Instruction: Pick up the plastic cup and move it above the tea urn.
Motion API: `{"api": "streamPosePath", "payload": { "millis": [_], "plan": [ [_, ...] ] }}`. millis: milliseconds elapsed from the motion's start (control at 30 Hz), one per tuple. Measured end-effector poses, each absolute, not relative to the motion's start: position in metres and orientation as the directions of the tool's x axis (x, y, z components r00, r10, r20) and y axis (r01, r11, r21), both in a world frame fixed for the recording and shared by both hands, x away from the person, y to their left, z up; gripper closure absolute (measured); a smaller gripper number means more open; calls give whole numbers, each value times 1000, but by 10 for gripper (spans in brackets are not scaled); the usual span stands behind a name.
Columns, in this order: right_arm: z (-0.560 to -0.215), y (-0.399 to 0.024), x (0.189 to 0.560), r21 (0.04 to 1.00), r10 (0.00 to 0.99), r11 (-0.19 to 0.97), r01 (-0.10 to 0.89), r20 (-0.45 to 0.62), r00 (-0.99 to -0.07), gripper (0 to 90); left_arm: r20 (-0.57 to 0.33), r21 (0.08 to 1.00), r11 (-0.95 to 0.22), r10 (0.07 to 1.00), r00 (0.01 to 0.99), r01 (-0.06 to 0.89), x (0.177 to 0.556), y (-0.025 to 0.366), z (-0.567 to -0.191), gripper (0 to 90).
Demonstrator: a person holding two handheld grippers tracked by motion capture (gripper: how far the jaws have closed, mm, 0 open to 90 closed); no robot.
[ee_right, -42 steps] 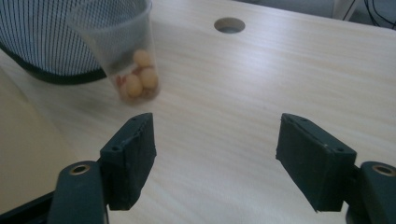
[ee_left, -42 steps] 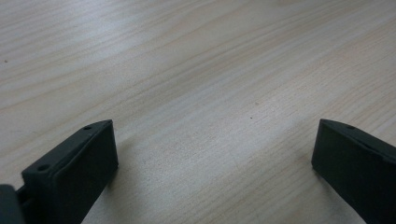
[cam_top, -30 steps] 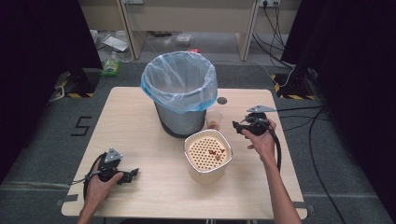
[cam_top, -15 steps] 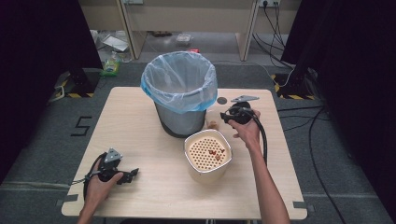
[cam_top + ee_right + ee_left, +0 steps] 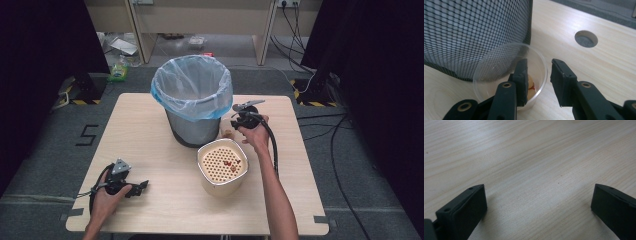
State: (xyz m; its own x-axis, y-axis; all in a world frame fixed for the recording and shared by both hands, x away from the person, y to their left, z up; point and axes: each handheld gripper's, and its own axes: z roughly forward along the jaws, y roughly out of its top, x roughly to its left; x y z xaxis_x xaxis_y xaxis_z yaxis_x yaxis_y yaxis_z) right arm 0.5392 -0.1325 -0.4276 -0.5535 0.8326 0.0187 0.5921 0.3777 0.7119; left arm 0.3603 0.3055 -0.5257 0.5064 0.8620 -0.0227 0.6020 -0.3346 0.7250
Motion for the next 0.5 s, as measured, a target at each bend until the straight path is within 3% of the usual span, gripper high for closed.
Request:
{"api": "streamPosePath", "payload": {
  "millis": [167, 233, 500],
  "plan": [
    [-433, -131, 542, 685, 831, 394, 612, 19, -556, 712, -23, 725, -335, 862, 506, 602, 360, 306, -526, 0],
    [-438, -131, 543, 673, 827, 409, 616, 12, -562, 791, -22, 725, -335, 862, 507, 602, 360, 306, -526, 0],
    [-433, -138, 535, 705, 800, 409, 580, 29, -599, 859, -23, 725, -335, 862, 507, 602, 360, 306, -526, 0]
  ]
}}
